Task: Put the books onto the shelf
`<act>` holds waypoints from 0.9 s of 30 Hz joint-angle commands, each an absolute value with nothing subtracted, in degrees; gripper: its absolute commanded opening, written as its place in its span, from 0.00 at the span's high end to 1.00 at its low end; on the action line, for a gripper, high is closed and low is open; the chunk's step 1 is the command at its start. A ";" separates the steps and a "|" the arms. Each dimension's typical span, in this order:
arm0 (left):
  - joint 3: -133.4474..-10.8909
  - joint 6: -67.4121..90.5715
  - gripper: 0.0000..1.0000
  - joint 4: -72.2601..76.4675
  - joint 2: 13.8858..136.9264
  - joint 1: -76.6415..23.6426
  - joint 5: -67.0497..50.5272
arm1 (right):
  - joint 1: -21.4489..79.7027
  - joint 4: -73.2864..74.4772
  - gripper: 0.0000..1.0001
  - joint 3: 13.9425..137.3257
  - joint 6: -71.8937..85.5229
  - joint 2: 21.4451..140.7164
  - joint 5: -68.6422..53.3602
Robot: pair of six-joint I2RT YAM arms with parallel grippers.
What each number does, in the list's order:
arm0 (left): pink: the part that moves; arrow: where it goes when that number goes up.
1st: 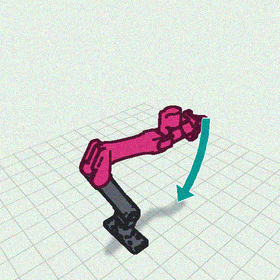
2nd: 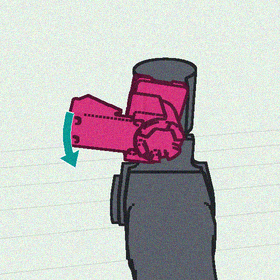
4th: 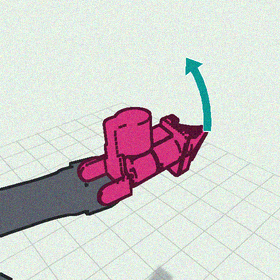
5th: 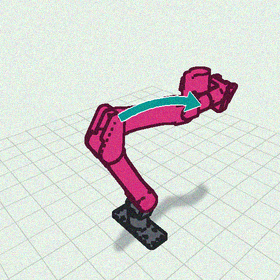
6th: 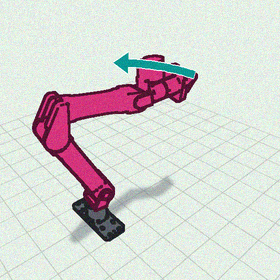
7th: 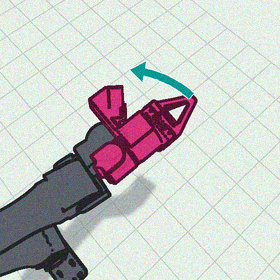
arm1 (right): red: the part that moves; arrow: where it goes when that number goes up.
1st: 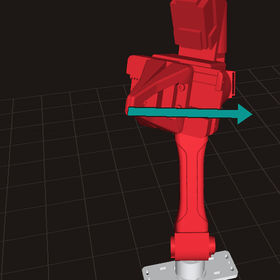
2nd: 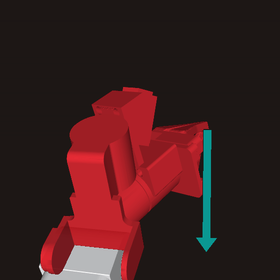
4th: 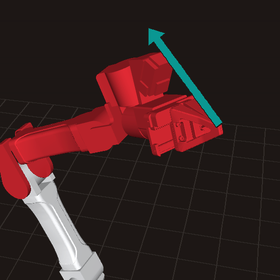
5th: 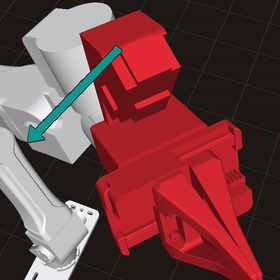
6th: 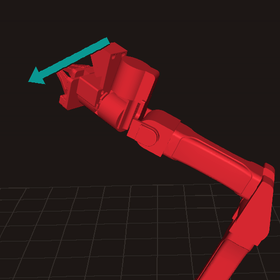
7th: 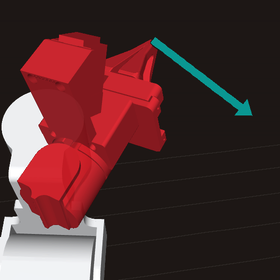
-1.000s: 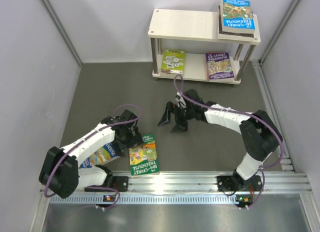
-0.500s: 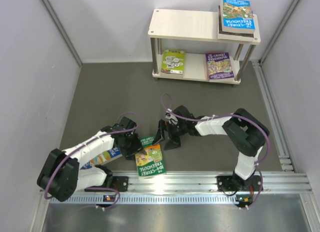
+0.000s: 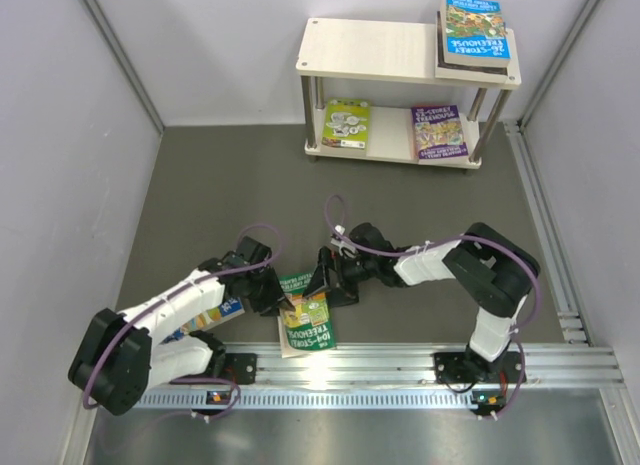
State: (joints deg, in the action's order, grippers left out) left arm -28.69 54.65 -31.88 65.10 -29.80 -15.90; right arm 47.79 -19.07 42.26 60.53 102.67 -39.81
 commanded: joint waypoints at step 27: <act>-25.23 55.46 1.00 -22.68 68.38 -24.97 -14.32 | 51.15 -50.80 0.55 33.58 86.13 103.98 -37.44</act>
